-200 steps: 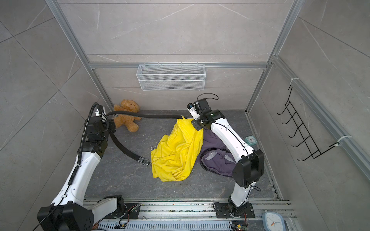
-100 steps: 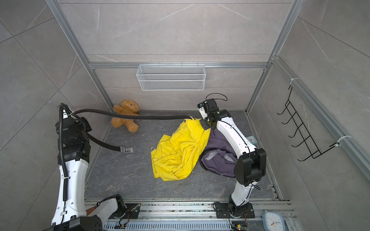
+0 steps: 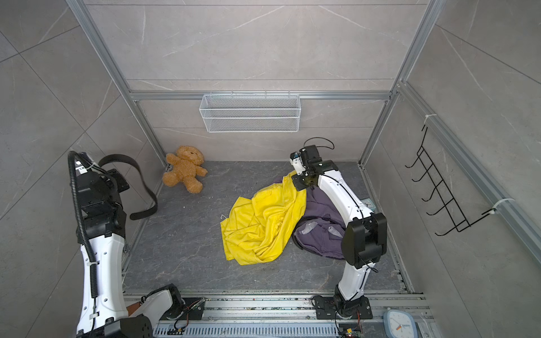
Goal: Remove the belt from the trousers
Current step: Place the trousers at the center of the board, then place the belt at the center of the board.
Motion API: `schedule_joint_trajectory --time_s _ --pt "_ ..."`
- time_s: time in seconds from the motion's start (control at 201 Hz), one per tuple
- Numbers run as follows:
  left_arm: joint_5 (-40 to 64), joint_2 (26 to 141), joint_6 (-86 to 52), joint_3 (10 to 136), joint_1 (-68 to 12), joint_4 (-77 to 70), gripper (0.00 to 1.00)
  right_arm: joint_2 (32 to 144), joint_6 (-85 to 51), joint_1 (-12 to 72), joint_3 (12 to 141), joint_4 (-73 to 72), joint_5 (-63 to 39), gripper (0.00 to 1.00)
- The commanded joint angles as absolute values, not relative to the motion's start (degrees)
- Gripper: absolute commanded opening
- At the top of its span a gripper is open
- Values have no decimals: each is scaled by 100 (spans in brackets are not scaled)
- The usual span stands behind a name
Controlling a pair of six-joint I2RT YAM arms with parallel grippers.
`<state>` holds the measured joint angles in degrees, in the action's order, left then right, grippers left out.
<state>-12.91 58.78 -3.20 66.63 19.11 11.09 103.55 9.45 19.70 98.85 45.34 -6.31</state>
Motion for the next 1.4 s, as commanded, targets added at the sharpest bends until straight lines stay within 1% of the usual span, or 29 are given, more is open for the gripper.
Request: schedule_joint_trajectory --time_s 0.0,0.06,0.164,0.274,0.394,0.444,0.523,0.548,0.563,0.573,0.578,0.583,0.588,0.593,0.608,0.638,0.678,0.797,0.837,0.907,0.957,1.012,1.062,1.111,1.181,1.241,1.276,1.321,1.391 --pt "-337 6053 -933 6331 1637 758 0 10441 197 2860 10568 3915 -2548 0" --pt "-184 6186 -962 6182 1513 593 0 10709 -351 3214 10826 3352 -3331 0" --pt "-151 6484 -908 6182 1323 465 0 11279 -1431 3708 11468 2086 -4186 0" --pt "-120 6754 -962 6099 1317 248 0 12061 -2293 4087 12795 1264 -4868 0" --pt "73 7027 -1097 5991 1293 269 0 13285 -2863 4304 14729 1621 -5196 0" --pt "109 7079 -1167 5903 1258 222 0 14050 -3187 4307 15953 2111 -5289 0" --pt "49 7168 -1171 5844 1149 250 0 15413 -3193 4284 18119 3357 -5276 9" --pt "24 7203 -1159 5862 1106 306 0 15410 -3181 4220 17881 3489 -5417 13" --pt "5 7225 -1149 5889 1081 345 0 15353 -3086 4193 17759 3643 -5411 24" --pt "1 7242 -1138 5908 1063 381 0 15306 -2945 4175 17713 3864 -5369 31" --pt "1 7251 -1131 5912 1050 388 0 15306 -2945 4175 17713 3864 -5369 31" --pt "0 7260 -1124 5918 1039 405 0 15268 -2755 4166 17691 4090 -5300 37" --pt "-4 7269 -1120 5930 1029 422 0 15250 -2648 4157 17692 4221 -5265 39" --pt "-2 7277 -1118 5944 1020 440 0 15250 -2648 4157 17692 4221 -5265 39" --pt "-12 7304 -1096 5971 993 498 0 15192 -2301 4145 17716 4620 -5088 46" --pt "-30 7341 -1071 6022 927 567 0 15056 -1667 4125 17748 5197 -4667 54" --pt "-49 7396 -1039 6066 831 642 0 14812 -1096 4075 17647 5864 -4319 61" --pt "-158 7627 -984 6218 561 866 0 13992 -170 3772 16881 6925 -3575 68" --pt "-167 7724 -994 6280 499 968 0 13717 35 3667 16529 7106 -3330 73" --pt "-142 7851 -1015 6306 395 985 0 13176 302 3520 15732 7205 -2928 75" --pt "-84 7920 -1021 6319 324 962 0 12660 449 3404 14880 6996 -2673 76" --pt "-20 8022 -1005 6413 244 1003 0 11893 404 3213 13354 6406 -2458 76" --pt "19 8127 -943 6551 137 1126 0 11226 241 2939 12270 5696 -2239 78" --pt "-55 8222 -879 6703 -12 1263 14 10731 149 2640 11344 5293 -1969 80" --pt "-229 8261 -790 6807 -247 1333 44 10315 119 2260 10490 5159 -1539 81" --pt "-446 8221 -758 6848 -473 1366 62 10106 199 2066 9993 5133 -1061 82" --pt "-569 8182 -807 6853 -637 1396 68 10027 218 1954 9736 5104 -841 82" --pt "-744 8161 -804 6900 -914 1497 74 9938 192 1790 9399 5016 -705 83" --pt "-1108 8140 -819 6987 -1426 1756 77 9787 40 1545 8894 4823 -625 84"
